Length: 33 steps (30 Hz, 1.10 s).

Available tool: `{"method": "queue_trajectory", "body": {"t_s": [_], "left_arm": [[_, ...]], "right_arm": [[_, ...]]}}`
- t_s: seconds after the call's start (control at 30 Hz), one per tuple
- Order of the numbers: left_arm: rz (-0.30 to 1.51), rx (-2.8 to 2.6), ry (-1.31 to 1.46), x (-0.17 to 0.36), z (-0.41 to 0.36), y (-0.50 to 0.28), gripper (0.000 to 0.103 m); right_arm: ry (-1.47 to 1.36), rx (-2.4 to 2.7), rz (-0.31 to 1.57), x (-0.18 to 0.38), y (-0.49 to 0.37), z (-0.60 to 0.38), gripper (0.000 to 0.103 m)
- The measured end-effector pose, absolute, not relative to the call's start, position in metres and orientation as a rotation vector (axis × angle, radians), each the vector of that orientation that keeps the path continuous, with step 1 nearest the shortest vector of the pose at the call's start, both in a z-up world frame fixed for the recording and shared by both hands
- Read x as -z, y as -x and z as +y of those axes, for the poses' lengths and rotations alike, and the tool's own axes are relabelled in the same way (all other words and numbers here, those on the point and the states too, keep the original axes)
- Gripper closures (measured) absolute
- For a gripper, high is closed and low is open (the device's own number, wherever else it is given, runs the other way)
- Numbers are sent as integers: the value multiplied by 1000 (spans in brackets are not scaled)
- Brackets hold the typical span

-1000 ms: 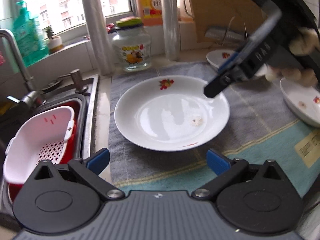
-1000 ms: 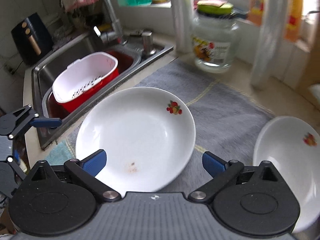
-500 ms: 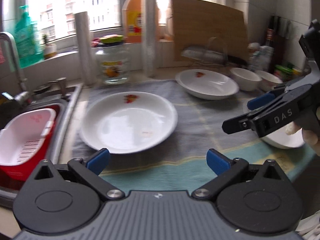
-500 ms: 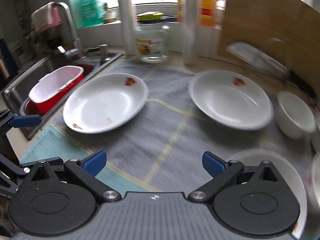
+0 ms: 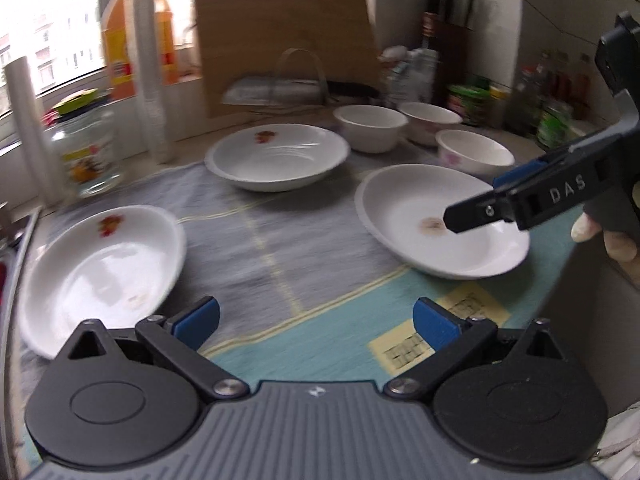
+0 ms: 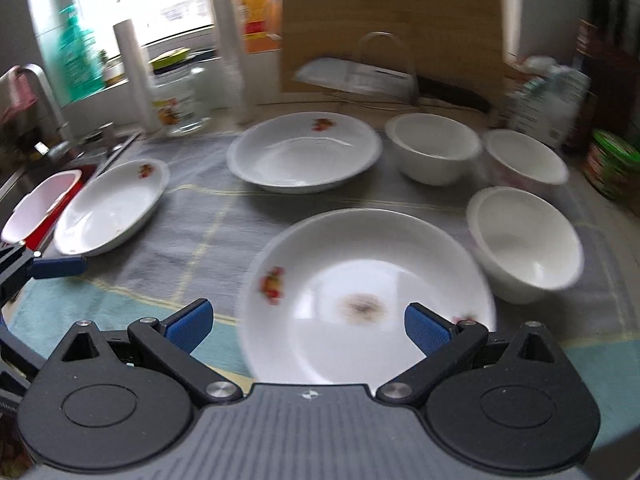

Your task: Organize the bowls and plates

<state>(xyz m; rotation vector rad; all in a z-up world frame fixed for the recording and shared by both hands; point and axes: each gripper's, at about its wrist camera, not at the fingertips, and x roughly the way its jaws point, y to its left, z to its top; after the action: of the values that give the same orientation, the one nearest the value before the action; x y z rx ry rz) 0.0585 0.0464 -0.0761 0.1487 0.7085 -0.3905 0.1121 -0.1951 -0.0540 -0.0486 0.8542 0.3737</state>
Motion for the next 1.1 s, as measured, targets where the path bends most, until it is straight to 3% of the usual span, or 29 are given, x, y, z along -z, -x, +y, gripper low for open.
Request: {"method": "queue_trajectory", "body": {"t_s": [0.5, 1.1], "left_arm": [[827, 544, -224, 105, -29, -87, 1], [851, 656, -321, 123, -46, -112, 1]], "right_arm": [[-85, -372, 926, 84, -135, -289, 0], [-79, -518, 974, 107, -158, -281, 0]]}}
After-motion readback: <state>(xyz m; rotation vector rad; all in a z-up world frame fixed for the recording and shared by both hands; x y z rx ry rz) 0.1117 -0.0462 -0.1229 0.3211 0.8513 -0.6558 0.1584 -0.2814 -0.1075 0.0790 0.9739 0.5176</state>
